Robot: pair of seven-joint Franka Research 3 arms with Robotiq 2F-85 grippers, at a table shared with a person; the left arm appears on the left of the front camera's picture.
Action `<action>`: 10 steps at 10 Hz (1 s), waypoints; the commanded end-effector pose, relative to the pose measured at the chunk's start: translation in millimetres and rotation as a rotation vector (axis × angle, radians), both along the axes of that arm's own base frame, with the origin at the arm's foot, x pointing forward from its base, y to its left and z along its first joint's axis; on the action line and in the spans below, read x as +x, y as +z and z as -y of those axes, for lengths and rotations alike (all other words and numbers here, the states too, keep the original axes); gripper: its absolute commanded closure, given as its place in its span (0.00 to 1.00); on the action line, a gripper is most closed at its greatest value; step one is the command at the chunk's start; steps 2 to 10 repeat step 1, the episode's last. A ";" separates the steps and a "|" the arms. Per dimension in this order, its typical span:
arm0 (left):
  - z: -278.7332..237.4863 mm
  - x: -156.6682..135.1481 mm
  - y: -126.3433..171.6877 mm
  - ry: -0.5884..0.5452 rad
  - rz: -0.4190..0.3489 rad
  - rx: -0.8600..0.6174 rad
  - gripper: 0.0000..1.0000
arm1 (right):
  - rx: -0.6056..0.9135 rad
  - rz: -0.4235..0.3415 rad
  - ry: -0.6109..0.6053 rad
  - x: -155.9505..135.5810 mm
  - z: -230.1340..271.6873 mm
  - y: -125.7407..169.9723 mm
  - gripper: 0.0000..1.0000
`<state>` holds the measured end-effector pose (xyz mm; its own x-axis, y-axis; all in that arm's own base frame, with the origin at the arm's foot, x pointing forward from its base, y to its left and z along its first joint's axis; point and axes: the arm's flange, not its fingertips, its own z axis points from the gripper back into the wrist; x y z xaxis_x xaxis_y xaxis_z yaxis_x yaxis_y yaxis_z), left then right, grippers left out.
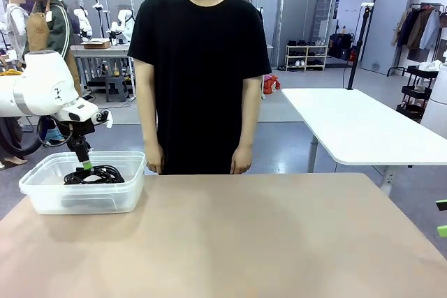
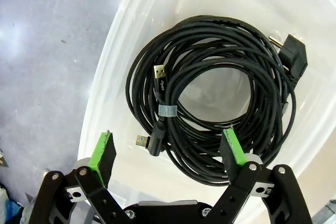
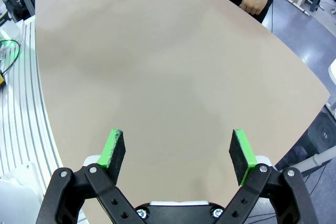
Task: Organize and store the cables.
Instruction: Place the USB Extension Cable into the Organizing box.
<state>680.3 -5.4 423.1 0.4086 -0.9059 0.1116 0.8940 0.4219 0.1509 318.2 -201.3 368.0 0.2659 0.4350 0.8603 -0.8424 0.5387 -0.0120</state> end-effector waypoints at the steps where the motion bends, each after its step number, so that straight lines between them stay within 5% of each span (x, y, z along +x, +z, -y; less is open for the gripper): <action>1: -0.9 1.8 -0.2 0.000 0.002 0.003 0.00 | 0.014 0.014 -0.008 1.7 -0.2 -0.8 0.00; 10: -0.9 1.8 -0.2 0.000 0.002 0.003 0.00 | 0.014 0.014 -0.008 1.7 -0.2 -0.8 0.00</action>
